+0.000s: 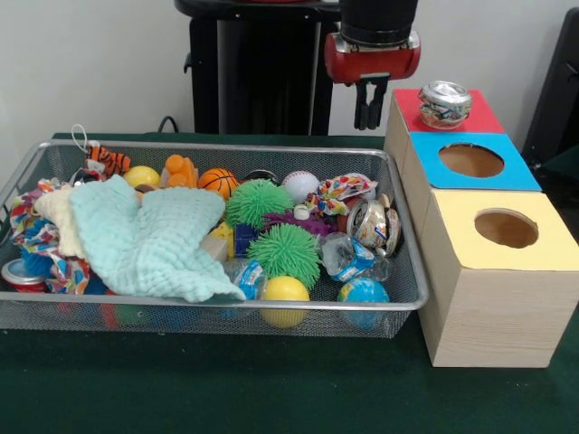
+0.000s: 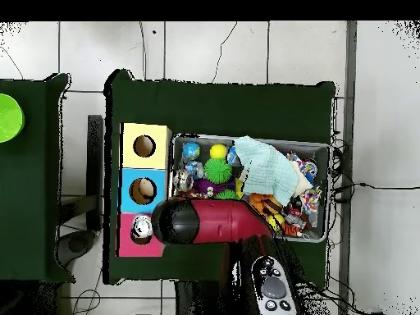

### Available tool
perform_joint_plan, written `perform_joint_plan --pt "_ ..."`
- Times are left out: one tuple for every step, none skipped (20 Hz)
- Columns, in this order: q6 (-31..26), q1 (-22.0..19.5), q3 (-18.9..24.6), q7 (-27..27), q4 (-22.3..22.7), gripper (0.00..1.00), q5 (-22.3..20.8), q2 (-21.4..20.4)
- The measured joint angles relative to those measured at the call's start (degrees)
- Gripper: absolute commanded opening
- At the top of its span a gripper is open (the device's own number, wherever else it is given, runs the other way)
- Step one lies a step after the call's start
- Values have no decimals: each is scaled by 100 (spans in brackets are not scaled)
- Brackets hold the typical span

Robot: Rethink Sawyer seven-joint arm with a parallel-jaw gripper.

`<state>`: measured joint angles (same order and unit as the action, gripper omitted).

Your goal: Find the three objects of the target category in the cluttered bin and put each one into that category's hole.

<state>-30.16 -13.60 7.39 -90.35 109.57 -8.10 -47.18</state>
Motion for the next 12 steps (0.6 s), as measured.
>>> perform_joint_plan --pt "0 -47 12 0 0 0 -27 -54" --pt "0 -77 20 0 0 0 -41 -93" --pt "0 -113 25 0 -3 0 -53 -158" --pt "0 -149 30 0 -6 0 -66 -224" --pt "0 -157 30 0 -9 0 -67 -275" --pt "-2 -153 30 0 -10 0 -69 -300" --pt "-5 -150 31 0 -11 0 -71 -326" --pt "-7 -136 30 0 -10 0 -74 -355" --pt "-9 -122 30 0 -10 0 -78 -384" --pt "-9 -108 30 0 -10 0 -78 -401" --pt "-9 -77 30 0 -10 0 -78 -423" --pt "-9 -47 30 0 -10 0 -78 -445"
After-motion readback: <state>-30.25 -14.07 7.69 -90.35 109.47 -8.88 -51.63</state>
